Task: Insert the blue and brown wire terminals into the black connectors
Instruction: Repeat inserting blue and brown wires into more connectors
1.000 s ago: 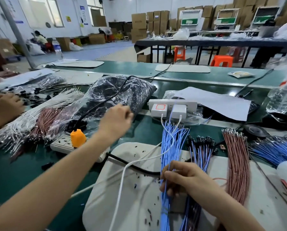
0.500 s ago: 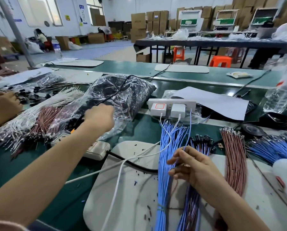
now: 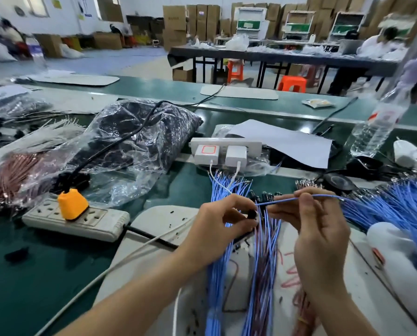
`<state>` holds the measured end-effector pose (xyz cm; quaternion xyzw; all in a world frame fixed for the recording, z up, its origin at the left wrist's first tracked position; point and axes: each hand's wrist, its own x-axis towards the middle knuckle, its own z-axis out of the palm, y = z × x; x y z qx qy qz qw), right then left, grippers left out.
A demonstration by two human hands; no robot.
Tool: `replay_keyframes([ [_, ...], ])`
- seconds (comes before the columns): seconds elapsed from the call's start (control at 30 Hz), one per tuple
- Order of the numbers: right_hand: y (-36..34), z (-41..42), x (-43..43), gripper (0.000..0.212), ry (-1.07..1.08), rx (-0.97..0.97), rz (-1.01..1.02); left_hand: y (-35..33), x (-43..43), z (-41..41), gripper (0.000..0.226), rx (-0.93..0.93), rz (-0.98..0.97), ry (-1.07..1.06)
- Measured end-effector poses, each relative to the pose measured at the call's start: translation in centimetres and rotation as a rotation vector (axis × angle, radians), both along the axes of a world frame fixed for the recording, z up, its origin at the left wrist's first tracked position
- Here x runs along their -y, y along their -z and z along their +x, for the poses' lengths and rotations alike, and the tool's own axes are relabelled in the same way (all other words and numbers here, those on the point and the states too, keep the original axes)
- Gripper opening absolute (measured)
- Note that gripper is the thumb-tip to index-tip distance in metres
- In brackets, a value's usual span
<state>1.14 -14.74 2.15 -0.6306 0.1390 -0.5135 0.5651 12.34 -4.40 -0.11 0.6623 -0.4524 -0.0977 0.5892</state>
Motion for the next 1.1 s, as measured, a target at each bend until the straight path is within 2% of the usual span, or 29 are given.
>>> replay_keyframes([
  [0.07,0.5,0.1,-0.5,0.012,0.042,-0.016,-0.117,0.4,0.0,0.4,0.034,0.007,-0.029,-0.032],
  [0.17,0.7,0.1,-1.0,0.014,0.090,-0.009,-0.262,0.7,-0.1,0.6,0.023,0.135,-0.073,-0.062],
  [0.4,1.0,0.0,-1.1,0.016,0.132,0.012,-0.446,0.8,-0.1,0.7,0.018,0.242,-0.109,-0.088],
  [0.93,1.3,-0.2,-0.8,0.012,0.152,-0.082,-0.566,0.5,-0.3,0.3,0.019,0.272,-0.093,-0.101],
  [1.1,1.2,-0.3,-1.0,0.019,0.173,-0.087,-0.572,0.6,-0.2,0.4,0.019,0.270,-0.099,-0.104],
])
